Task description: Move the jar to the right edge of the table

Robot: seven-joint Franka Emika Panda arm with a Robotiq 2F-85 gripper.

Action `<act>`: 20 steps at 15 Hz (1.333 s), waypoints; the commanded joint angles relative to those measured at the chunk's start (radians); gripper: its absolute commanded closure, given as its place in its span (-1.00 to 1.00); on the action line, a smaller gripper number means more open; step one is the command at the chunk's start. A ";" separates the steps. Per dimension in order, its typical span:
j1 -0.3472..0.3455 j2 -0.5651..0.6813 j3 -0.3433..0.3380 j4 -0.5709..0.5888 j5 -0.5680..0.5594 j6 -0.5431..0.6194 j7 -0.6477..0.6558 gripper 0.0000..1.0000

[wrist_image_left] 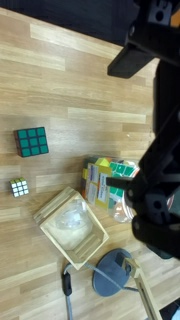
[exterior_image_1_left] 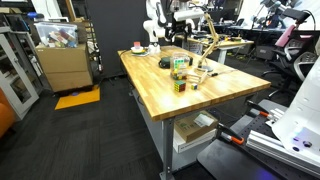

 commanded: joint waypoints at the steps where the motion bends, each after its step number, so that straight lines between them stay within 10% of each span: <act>1: 0.019 0.054 -0.043 0.057 -0.021 0.019 0.021 -1.00; 20: -0.012 0.584 -0.163 0.656 0.132 -0.097 -0.153 -1.00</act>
